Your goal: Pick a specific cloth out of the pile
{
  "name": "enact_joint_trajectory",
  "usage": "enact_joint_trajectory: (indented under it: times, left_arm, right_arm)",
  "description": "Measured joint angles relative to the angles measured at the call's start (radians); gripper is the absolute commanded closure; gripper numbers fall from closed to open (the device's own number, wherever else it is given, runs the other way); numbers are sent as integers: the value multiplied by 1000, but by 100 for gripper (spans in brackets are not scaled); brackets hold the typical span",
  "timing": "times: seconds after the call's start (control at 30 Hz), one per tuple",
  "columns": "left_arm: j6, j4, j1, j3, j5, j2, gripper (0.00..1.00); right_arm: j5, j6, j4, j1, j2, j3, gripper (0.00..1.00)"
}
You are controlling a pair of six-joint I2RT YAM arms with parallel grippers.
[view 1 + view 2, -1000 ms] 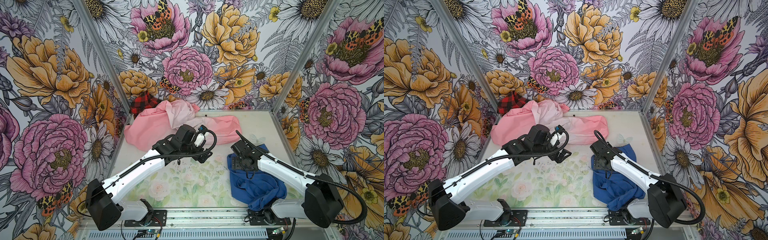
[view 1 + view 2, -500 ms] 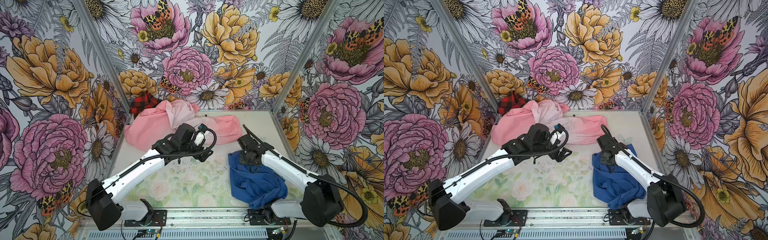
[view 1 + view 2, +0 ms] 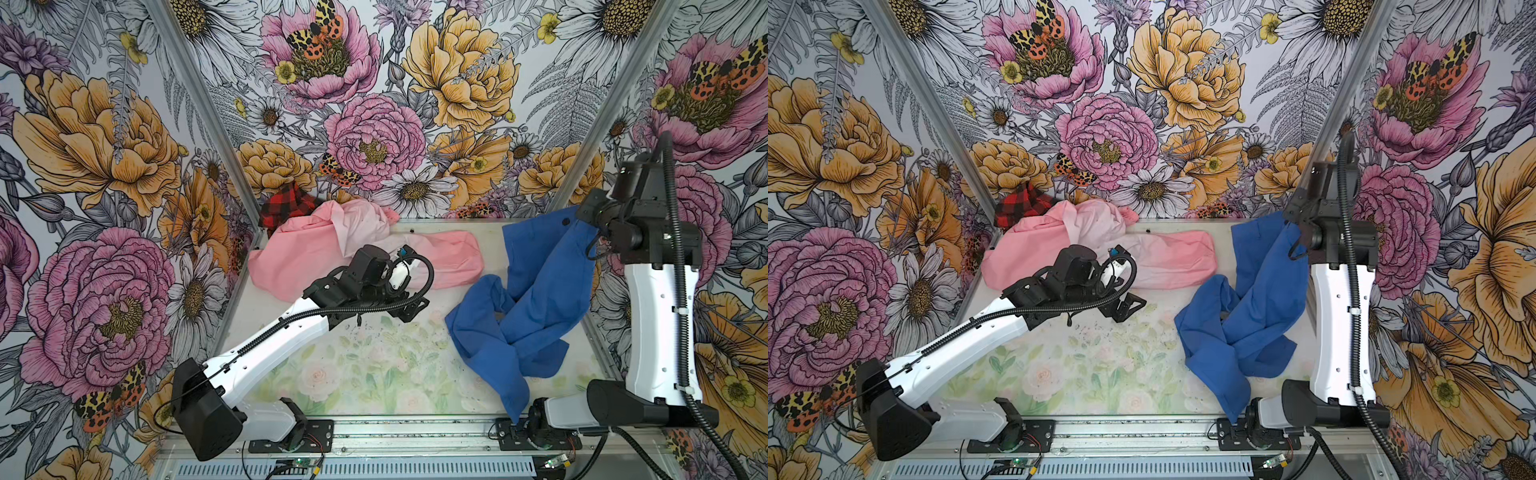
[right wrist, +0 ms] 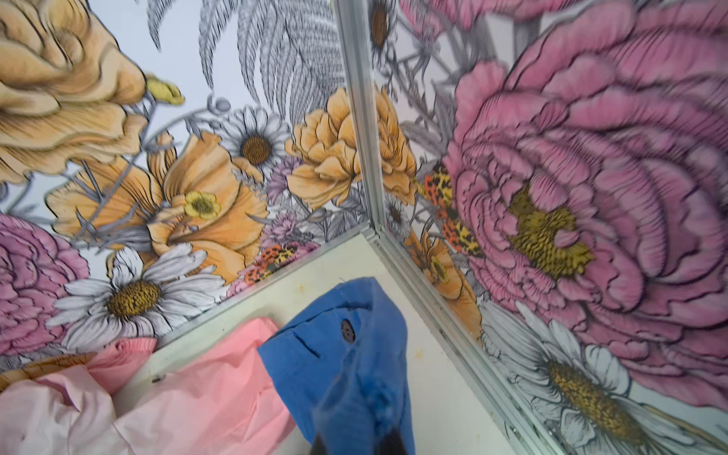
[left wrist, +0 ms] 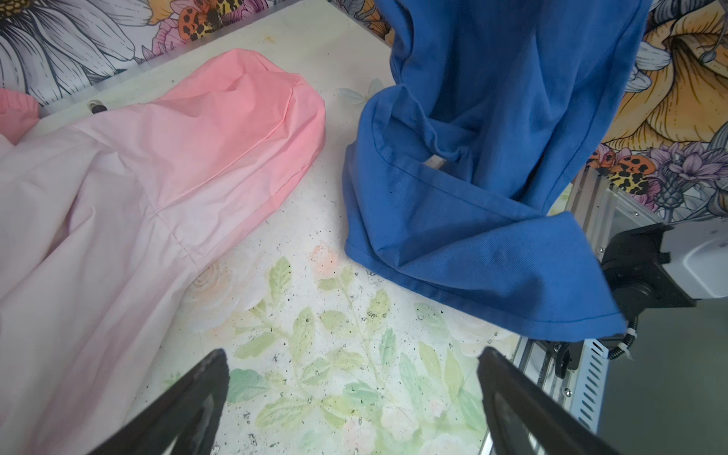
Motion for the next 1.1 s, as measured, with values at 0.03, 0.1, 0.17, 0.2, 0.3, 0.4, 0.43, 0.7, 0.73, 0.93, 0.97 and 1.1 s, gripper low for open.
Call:
enact_joint_trajectory:
  times: [0.03, 0.1, 0.17, 0.2, 0.3, 0.4, 0.43, 0.7, 0.73, 0.93, 0.97, 1.1]
  left_arm:
    - [0, 0, 0, 12, 0, 0, 1]
    - [2, 3, 0, 36, 1, 0, 1]
    - [4, 9, 5, 53, 3, 0, 1]
    - [5, 9, 6, 57, 3, 2, 1]
    - [9, 11, 11, 59, 4, 6, 1]
    - [11, 11, 14, 59, 4, 14, 1]
    - [11, 12, 15, 59, 4, 16, 1]
    - [19, 12, 19, 59, 4, 33, 1]
    - [19, 12, 19, 59, 4, 37, 1]
    - [26, 11, 19, 59, 4, 44, 1]
    - [27, 11, 19, 59, 4, 44, 1]
    - [31, 12, 19, 59, 4, 44, 1]
  right_arm:
    - [5, -20, -18, -11, 52, 138, 100]
    - [22, -60, -49, -24, 159, 404, 100]
    - [55, -106, -49, -31, 247, 631, 100]
    - [69, -127, -39, -33, 262, 675, 100]
    - [111, -192, 21, -47, 240, 666, 100]
    - [157, -258, 78, -54, 226, 644, 100]
    - [166, -276, 100, -54, 226, 639, 100]
    - [77, -248, 195, 59, 157, 404, 100]
    - [60, -236, 199, 96, 141, 348, 100]
    - [28, -112, 214, 263, -19, -80, 100]
    - [37, -83, 209, 268, -72, -173, 100]
    - [127, 9, 169, 261, -313, -525, 100]
